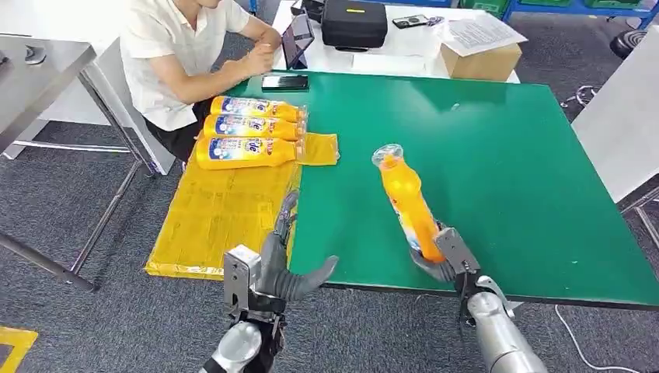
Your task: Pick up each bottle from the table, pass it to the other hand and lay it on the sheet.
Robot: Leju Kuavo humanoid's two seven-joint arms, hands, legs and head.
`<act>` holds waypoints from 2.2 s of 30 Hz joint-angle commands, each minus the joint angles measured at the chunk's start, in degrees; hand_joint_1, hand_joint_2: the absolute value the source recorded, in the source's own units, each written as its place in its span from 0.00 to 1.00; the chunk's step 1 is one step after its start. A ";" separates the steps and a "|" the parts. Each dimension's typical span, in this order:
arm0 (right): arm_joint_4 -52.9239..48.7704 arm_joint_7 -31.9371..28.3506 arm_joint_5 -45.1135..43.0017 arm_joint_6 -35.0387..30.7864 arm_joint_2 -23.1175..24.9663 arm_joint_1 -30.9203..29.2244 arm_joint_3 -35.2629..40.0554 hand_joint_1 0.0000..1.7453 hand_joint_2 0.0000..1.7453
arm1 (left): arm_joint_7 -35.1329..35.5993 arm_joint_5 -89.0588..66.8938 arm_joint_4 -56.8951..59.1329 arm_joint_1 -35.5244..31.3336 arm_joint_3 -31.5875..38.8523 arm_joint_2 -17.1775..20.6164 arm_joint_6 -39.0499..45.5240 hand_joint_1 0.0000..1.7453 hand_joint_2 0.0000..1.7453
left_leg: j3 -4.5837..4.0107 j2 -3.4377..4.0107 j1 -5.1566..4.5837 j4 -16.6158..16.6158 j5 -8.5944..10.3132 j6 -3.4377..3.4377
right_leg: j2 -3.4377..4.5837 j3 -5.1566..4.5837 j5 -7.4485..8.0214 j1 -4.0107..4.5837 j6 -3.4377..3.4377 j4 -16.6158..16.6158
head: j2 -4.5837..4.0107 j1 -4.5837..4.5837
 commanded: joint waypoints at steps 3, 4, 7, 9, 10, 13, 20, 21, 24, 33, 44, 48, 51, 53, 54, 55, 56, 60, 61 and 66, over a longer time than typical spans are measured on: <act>-15.71 -0.48 -7.65 2.39 7.01 2.51 15.16 1.00 1.00 | 6.35 11.78 10.16 -2.74 -0.39 1.88 -15.81 0.00 1.00 | -0.20 0.17 0.02 -0.06 -0.01 -0.14 | 0.20 -0.28 0.01 0.02 -0.09 -0.01 | 0.00 -0.02; -16.38 0.06 -7.70 1.93 7.08 2.79 18.26 1.00 1.00 | 5.71 11.76 10.13 -3.36 -0.82 2.03 -16.17 0.00 1.00 | -0.16 0.15 0.03 -0.09 -0.04 -0.18 | 0.21 -0.23 -0.04 0.02 -0.13 0.00 | 0.00 -0.02; -15.89 0.44 -4.64 -0.54 6.89 2.98 24.77 1.00 1.00 | 4.96 10.39 9.14 -4.50 -0.36 1.37 -14.09 0.00 1.00 | -0.32 0.10 0.06 -0.02 -0.04 -0.14 | 0.19 -0.35 -0.05 0.06 -0.11 0.03 | 0.00 0.00; -15.66 0.38 -4.82 -0.96 6.93 3.08 25.14 1.00 1.00 | 5.22 10.35 9.02 -4.83 -0.31 1.27 -13.85 0.00 1.00 | -0.43 0.03 0.05 -0.03 0.00 -0.13 | 0.10 -0.44 -0.04 0.05 -0.09 0.04 | 0.00 -0.02; -15.58 0.34 -4.88 -1.02 6.78 3.01 25.18 1.00 1.00 | 5.22 10.35 9.01 -4.82 -0.25 1.28 -13.85 0.00 1.00 | -0.51 -0.02 0.04 -0.02 0.03 -0.10 | 0.04 -0.50 -0.01 0.03 -0.06 0.01 | 0.00 -0.02; -15.19 -0.08 -2.75 -1.30 6.34 2.61 28.95 1.00 1.00 | 4.48 9.94 9.10 -5.91 0.92 0.49 -12.28 0.00 1.00 | -0.68 -0.22 0.02 0.00 0.06 -0.07 | -0.12 -0.64 -0.03 0.01 -0.03 0.03 | 0.00 -0.02; -15.41 0.04 -0.40 -4.34 6.76 4.43 35.98 1.00 1.00 | -1.93 7.25 1.75 -6.18 6.01 -1.48 -2.34 0.00 1.00 | -0.68 -0.33 0.08 0.02 0.01 -0.14 | -0.17 -0.60 -0.09 0.07 -0.11 0.06 | 0.00 -0.02; -15.31 0.27 -0.44 -4.86 6.45 4.89 36.70 1.00 1.00 | -1.98 7.53 0.14 -5.87 6.41 -1.59 -1.75 0.00 1.00 | -0.70 -0.29 0.07 0.02 0.02 -0.11 | -0.14 -0.63 -0.07 0.06 -0.08 0.04 | 0.00 0.00; -14.63 0.32 -0.22 -6.01 6.19 5.19 37.45 1.00 1.00 | -1.33 7.58 -1.00 -5.69 6.41 -1.19 -1.08 0.00 1.00 | -0.68 -0.33 0.09 0.04 -0.01 -0.12 | -0.17 -0.60 -0.10 0.08 -0.08 0.05 | 0.00 -0.02; -11.09 -0.64 -1.44 -5.24 7.00 3.25 38.27 1.00 1.00 | 5.29 20.32 -1.94 -4.40 6.71 -0.69 -14.42 1.00 1.00 | -0.75 -0.32 0.08 -0.01 0.05 -0.11 | -0.19 -0.70 -0.06 0.06 -0.09 0.00 | 0.00 -0.02; -9.60 -1.43 -2.77 -4.43 7.67 2.86 37.63 0.00 1.00 | 8.66 26.42 -2.44 -3.72 6.66 -0.37 -21.79 1.00 1.00 | -0.71 -0.36 0.08 0.00 0.01 -0.12 | -0.22 -0.64 -0.11 0.06 -0.09 0.01 | 0.00 -0.02; -8.86 -3.03 -3.74 -3.64 8.53 3.03 37.34 0.00 1.00 | 8.49 27.91 -1.34 -3.83 7.09 -0.22 -24.90 1.00 1.00 | -0.75 -0.34 0.08 0.00 0.03 -0.11 | -0.21 -0.70 -0.08 0.07 -0.08 0.01 | 0.00 -0.02; -9.25 -3.39 -4.09 -3.72 8.76 3.53 37.03 0.00 1.00 | 8.24 28.26 -1.48 -3.91 7.50 -0.30 -25.49 1.00 1.00 | -0.77 -0.38 0.08 0.00 0.03 -0.11 | -0.24 -0.71 -0.09 0.07 -0.08 0.02 | 0.00 -0.02; -9.77 -3.61 -4.39 -3.99 8.94 4.23 36.50 0.00 1.00 | 7.85 28.62 -2.00 -3.71 8.26 -0.45 -25.75 1.00 1.00 | -0.71 -0.39 0.07 -0.01 0.01 -0.13 | -0.24 -0.65 -0.12 0.06 -0.10 0.01 | 0.00 -0.02; -10.75 -3.75 -4.45 -5.54 9.08 5.59 35.78 0.00 0.00 | 7.24 28.93 -3.04 -3.31 9.69 -0.56 -25.41 1.00 1.00 | -0.78 -0.38 0.08 0.00 0.03 -0.11 | -0.24 -0.71 -0.09 0.07 -0.08 0.01 | 0.00 -0.02; -12.03 -3.85 -3.99 -8.16 9.30 7.29 34.77 0.00 0.00 | 6.66 29.21 -4.30 -2.62 11.32 -0.78 -24.43 1.00 1.00 | -0.83 -0.36 0.06 -0.01 0.05 -0.09 | -0.23 -0.77 -0.07 0.04 -0.06 0.01 | 0.00 -0.04; -13.62 -4.24 -4.33 -10.20 9.65 9.31 33.35 0.00 0.00 | 6.04 29.23 -5.69 -1.86 12.97 -0.91 -23.06 1.00 1.00 | -0.71 -0.44 0.09 -0.02 0.01 -0.14 | -0.29 -0.63 -0.14 0.07 -0.11 0.01 | 0.00 -0.02; -25.97 -8.22 -4.13 -34.11 11.22 20.82 24.24 0.00 1.00 | -1.36 13.21 -10.17 1.18 19.37 1.06 0.99 1.00 1.00 | -0.71 -0.52 0.11 -0.03 -0.03 -0.15 | -0.39 -0.63 -0.21 0.09 -0.12 0.00 | 0.00 0.00; -29.45 -8.22 -4.42 -39.36 10.54 22.77 23.46 0.00 1.00 | -3.57 6.08 -8.97 0.71 19.14 1.98 7.95 1.00 1.00 | -0.75 -0.46 0.08 -0.06 0.00 -0.13 | -0.33 -0.70 -0.18 0.06 -0.10 -0.01 | 0.00 -0.02; -52.47 -8.22 7.09 -44.22 18.86 29.07 3.89 0.00 1.00 | -9.11 -12.73 -2.90 -1.46 19.45 3.73 20.09 1.00 1.00 | -1.09 -0.47 0.01 0.06 -0.04 -0.16 | -0.31 -1.04 -0.21 -0.01 -0.12 0.23 | 0.00 -0.04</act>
